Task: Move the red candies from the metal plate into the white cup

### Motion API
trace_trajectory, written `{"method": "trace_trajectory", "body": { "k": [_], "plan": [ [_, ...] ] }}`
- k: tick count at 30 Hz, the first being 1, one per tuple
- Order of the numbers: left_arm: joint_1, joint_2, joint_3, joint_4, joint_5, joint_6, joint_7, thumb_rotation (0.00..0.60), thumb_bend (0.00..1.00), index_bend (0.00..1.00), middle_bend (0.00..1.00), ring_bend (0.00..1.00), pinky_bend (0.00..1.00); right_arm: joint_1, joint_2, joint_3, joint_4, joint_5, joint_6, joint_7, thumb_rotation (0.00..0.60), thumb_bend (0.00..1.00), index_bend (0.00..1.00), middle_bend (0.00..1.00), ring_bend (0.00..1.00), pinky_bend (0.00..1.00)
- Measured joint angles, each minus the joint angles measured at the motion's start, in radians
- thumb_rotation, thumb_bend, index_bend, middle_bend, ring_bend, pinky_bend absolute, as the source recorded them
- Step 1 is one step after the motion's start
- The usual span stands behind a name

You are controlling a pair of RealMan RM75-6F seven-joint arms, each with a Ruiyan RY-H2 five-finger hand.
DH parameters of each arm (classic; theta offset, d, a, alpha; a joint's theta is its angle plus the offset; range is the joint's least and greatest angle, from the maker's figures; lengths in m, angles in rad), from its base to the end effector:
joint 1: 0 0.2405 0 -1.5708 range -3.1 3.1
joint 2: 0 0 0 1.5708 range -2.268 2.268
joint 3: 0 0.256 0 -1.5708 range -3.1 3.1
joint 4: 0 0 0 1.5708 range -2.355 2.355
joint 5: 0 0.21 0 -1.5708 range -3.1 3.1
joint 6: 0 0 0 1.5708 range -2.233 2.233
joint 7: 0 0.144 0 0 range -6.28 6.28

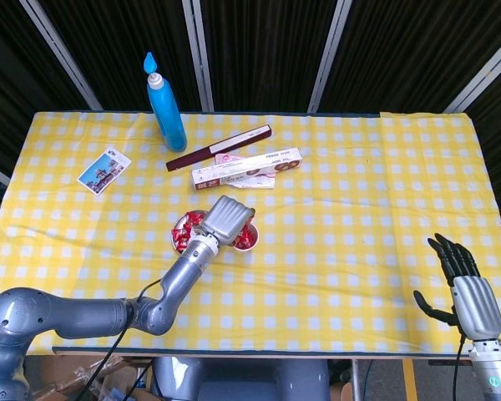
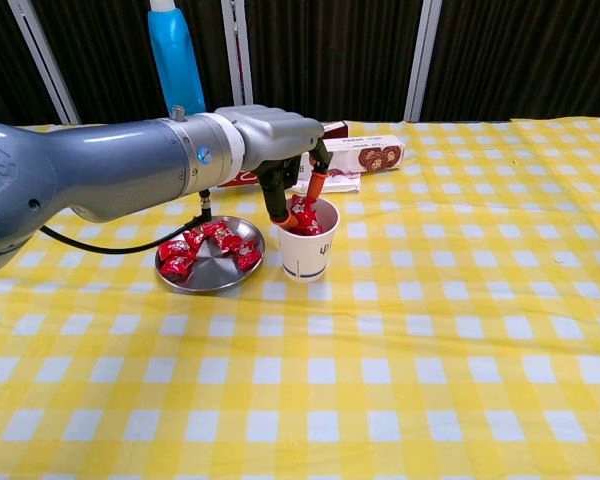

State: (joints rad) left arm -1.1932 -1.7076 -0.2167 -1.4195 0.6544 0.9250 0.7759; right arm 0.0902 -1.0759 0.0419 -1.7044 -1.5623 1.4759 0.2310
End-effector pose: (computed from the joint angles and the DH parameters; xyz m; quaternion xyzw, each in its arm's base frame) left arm -0.0104 0.3746 -0.0683 -0.8167 -0.2680 -0.3149 0.4027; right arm -0.2876 -0.1791 0.1588 0.5604 -0.4586 0.4723 0.5025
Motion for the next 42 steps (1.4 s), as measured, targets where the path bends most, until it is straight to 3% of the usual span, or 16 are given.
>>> {"method": "trace_trajectory", "body": {
  "k": [22, 32, 42],
  "plan": [
    [0.066, 0.140, -0.015, -0.146, 0.085, 0.053, -0.101, 0.600, 0.26, 0.40, 0.93, 0.97, 1.00, -0.001, -0.005, -0.001, 0.000, 0.001, 0.001, -0.010, 0.600, 0.39, 0.00, 0.00, 0.00, 0.00],
    [0.125, 0.224, 0.081, -0.184, 0.048, 0.051, -0.076, 0.600, 0.26, 0.43, 0.93, 0.97, 1.00, 0.001, -0.007, -0.002, 0.002, 0.001, -0.003, -0.017, 0.600, 0.39, 0.00, 0.00, 0.00, 0.00],
    [0.151, 0.237, 0.160, -0.165, -0.047, 0.016, -0.029, 0.600, 0.24, 0.40, 0.93, 0.97, 1.00, 0.001, -0.008, -0.001, 0.004, 0.003, -0.003, -0.020, 0.600, 0.39, 0.00, 0.00, 0.00, 0.00]
  ]
}}
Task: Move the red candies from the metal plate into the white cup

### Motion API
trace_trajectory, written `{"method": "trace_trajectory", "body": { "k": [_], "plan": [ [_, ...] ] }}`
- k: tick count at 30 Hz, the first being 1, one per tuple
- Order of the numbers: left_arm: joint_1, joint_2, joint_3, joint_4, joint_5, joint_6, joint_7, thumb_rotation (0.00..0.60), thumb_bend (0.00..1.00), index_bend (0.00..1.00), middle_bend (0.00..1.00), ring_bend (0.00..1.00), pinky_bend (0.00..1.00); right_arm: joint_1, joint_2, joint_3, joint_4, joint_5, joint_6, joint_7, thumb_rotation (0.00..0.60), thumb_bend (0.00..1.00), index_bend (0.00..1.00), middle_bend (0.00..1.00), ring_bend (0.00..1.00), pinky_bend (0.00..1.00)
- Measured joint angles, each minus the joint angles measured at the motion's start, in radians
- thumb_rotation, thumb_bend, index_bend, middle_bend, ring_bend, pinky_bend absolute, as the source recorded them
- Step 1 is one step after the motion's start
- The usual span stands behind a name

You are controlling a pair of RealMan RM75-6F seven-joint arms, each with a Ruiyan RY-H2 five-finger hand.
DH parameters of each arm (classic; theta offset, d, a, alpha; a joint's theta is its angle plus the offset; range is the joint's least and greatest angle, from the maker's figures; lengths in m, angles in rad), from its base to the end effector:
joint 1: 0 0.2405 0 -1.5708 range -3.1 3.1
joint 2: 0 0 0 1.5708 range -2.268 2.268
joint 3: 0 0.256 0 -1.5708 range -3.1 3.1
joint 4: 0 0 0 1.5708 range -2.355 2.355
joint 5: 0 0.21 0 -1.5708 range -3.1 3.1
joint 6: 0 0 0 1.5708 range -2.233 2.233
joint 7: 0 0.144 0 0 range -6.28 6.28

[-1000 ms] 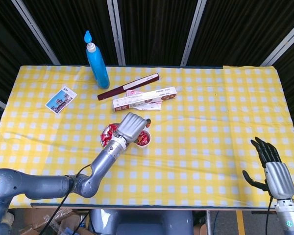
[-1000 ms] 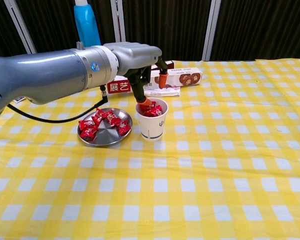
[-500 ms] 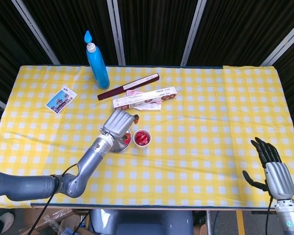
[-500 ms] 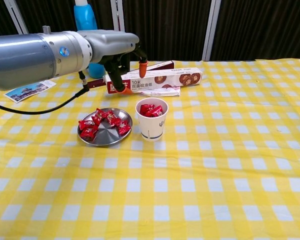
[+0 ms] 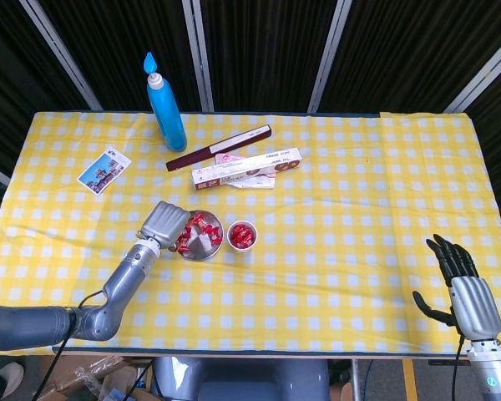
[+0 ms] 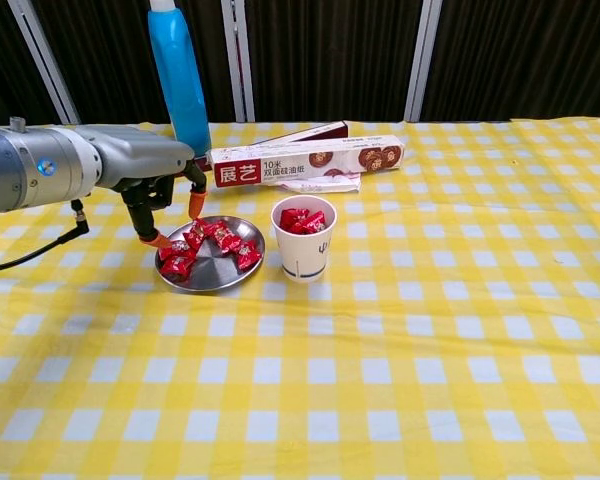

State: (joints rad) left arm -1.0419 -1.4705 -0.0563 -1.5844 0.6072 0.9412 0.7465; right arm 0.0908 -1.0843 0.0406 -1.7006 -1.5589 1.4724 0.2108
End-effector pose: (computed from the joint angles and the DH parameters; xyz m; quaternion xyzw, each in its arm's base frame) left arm -0.1176 0.3657 -0.0151 -0.8079 -0.3138 -0.2169 0.4492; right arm -0.2883 -0.1791 0.1560 0.5639 -0.4562 0.4665 0.5063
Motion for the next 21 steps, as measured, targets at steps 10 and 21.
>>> {"method": "trace_trajectory", "body": {
  "k": [10, 21],
  "plan": [
    [-0.020, -0.049, 0.020, 0.064, -0.114, -0.016, 0.065, 0.600, 0.24, 0.41, 0.93, 0.97, 1.00, -0.001, 0.000, 0.001, 0.001, 0.000, 0.005, 0.001, 0.600, 0.39, 0.00, 0.00, 0.00, 0.00],
    [-0.034, -0.076, 0.024, 0.113, -0.139, -0.016, 0.089, 0.600, 0.24, 0.41, 0.93, 0.97, 1.00, 0.000, 0.002, 0.000, 0.000, -0.002, 0.002, 0.004, 0.600, 0.39, 0.00, 0.00, 0.00, 0.00]
  ]
}}
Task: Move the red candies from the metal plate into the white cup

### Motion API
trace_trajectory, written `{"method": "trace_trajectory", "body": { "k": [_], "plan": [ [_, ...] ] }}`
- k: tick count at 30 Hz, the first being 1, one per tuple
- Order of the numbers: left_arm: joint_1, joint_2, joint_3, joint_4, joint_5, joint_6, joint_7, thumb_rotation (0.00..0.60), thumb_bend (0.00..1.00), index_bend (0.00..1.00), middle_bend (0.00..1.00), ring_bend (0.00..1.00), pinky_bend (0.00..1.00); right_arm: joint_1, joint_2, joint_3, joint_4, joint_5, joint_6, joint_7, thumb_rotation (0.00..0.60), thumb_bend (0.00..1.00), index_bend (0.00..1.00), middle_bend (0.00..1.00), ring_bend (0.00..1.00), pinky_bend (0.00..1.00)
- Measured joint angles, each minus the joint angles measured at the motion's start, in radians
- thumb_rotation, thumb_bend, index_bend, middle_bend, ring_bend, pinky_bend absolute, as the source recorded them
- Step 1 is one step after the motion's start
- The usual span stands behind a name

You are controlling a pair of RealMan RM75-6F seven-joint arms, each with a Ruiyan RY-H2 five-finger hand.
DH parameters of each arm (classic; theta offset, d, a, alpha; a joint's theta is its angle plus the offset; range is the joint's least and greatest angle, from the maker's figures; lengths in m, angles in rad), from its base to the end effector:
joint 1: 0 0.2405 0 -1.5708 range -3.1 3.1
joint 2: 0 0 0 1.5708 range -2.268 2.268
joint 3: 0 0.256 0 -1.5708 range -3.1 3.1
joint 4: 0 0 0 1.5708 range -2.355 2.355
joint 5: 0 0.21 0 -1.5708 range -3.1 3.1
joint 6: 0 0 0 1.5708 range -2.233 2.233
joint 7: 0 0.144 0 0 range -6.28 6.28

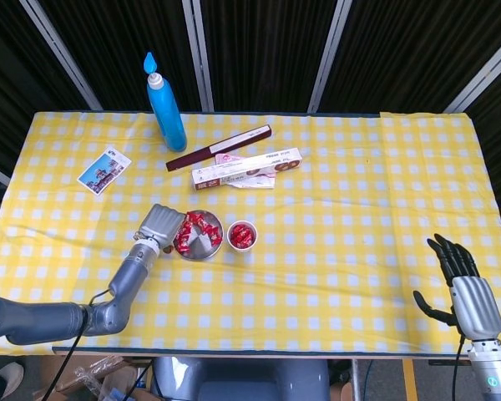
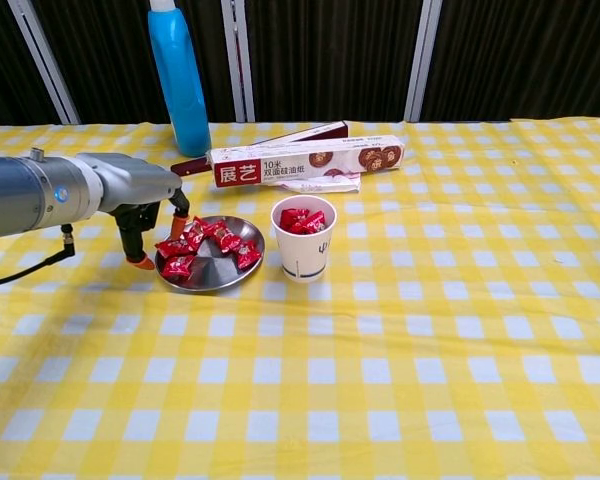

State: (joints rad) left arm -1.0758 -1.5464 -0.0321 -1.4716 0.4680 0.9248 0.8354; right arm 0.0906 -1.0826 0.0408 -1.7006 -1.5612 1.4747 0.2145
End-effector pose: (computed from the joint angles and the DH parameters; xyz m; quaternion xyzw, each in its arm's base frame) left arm -0.1336 0.3759 -0.0332 -0.8053 -0.3168 -0.1621 0.4742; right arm -0.2880 -0.1791 0.1568 0.5636 -0.4556 0.4681 0.5056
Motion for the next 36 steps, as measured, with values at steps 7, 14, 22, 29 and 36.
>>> {"method": "trace_trajectory", "body": {
  "k": [7, 14, 22, 29, 36],
  "plan": [
    [-0.001, -0.031, -0.009, 0.025, 0.020, -0.009, -0.014, 0.600, 0.24, 0.41, 0.93, 0.97, 1.00, 0.000, 0.000, 0.001, 0.000, 0.002, 0.000, -0.001, 0.600, 0.39, 0.00, 0.00, 0.00, 0.00],
    [-0.007, -0.062, -0.006, 0.043, 0.017, -0.015, -0.003, 0.600, 0.24, 0.41, 0.93, 0.97, 1.00, -0.001, 0.001, 0.001, -0.002, 0.001, 0.003, 0.000, 0.600, 0.39, 0.00, 0.00, 0.00, 0.00],
    [-0.007, -0.073, -0.018, 0.044, 0.033, -0.011, -0.011, 0.600, 0.30, 0.47, 0.94, 0.97, 1.00, -0.001, 0.002, 0.000, -0.003, 0.000, 0.003, 0.002, 0.600, 0.39, 0.00, 0.00, 0.00, 0.00],
    [-0.005, -0.082, -0.007, 0.048, 0.020, -0.025, -0.007, 0.600, 0.36, 0.49, 0.94, 0.97, 1.00, -0.002, 0.002, -0.002, -0.004, -0.002, 0.002, 0.000, 0.600, 0.39, 0.00, 0.00, 0.00, 0.00],
    [-0.003, -0.106, -0.003, 0.071, 0.021, -0.034, -0.008, 0.600, 0.36, 0.48, 0.94, 0.97, 1.00, -0.002, 0.001, -0.002, -0.007, -0.003, 0.004, -0.002, 0.600, 0.39, 0.00, 0.00, 0.00, 0.00]
  ]
}}
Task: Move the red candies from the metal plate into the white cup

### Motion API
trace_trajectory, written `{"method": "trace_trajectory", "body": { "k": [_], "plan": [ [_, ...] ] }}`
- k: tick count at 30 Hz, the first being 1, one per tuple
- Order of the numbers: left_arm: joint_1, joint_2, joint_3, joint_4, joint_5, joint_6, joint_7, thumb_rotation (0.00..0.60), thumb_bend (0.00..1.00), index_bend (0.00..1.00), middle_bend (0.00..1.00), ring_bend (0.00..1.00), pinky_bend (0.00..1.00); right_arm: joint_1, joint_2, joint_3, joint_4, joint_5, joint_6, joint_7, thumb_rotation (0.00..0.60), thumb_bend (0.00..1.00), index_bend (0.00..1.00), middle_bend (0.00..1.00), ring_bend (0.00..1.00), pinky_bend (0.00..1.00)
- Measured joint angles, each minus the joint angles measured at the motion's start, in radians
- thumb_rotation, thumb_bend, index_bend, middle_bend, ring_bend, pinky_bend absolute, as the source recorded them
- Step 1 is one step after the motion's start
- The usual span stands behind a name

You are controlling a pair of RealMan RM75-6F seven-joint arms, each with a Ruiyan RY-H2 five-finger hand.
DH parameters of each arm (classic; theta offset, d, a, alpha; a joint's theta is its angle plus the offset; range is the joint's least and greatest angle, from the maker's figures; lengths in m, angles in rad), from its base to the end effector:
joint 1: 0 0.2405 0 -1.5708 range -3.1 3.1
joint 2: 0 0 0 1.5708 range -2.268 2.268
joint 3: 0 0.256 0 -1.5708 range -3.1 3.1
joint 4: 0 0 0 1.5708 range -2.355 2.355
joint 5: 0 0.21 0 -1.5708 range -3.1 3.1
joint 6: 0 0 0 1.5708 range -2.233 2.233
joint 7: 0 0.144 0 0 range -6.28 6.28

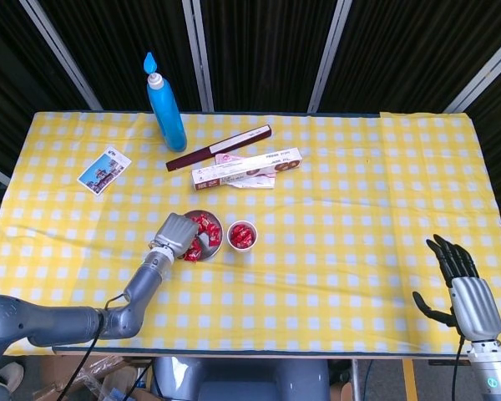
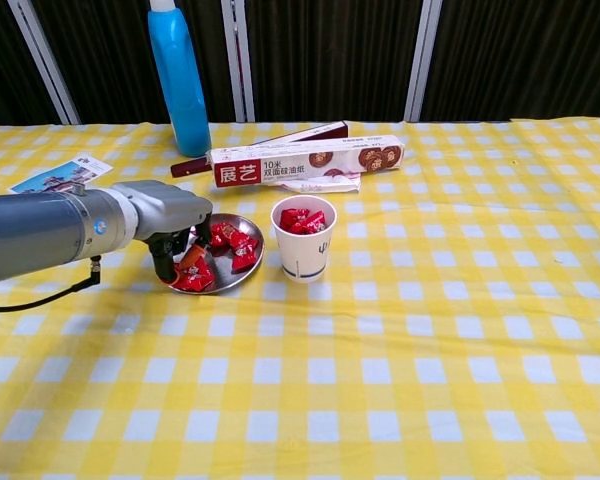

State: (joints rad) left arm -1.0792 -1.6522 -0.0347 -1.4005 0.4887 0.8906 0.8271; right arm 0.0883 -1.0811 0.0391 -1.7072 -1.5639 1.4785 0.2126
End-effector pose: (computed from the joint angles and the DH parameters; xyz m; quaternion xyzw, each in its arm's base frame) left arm -0.1247 0.3648 -0.0689 -0.8206 -0.3209 -0.1656 0.4430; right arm -0.2868 -0.1779 0.1569 0.5630 -0.4560 0.4694 0.5048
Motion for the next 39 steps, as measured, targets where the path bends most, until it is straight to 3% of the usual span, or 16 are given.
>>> {"method": "trace_trajectory", "body": {
  "k": [21, 39],
  "plan": [
    [0.011, 0.036, -0.023, -0.015, 0.041, 0.016, -0.036, 0.600, 0.36, 0.40, 0.93, 0.97, 1.00, 0.000, -0.002, -0.001, 0.001, 0.000, -0.002, -0.003, 0.600, 0.39, 0.00, 0.00, 0.00, 0.00],
    [0.000, -0.035, -0.034, 0.079, 0.016, -0.012, -0.025, 0.600, 0.36, 0.38, 0.93, 0.97, 1.00, 0.001, 0.001, -0.001, 0.002, 0.001, -0.005, 0.003, 0.600, 0.39, 0.00, 0.00, 0.00, 0.00]
  ]
}}
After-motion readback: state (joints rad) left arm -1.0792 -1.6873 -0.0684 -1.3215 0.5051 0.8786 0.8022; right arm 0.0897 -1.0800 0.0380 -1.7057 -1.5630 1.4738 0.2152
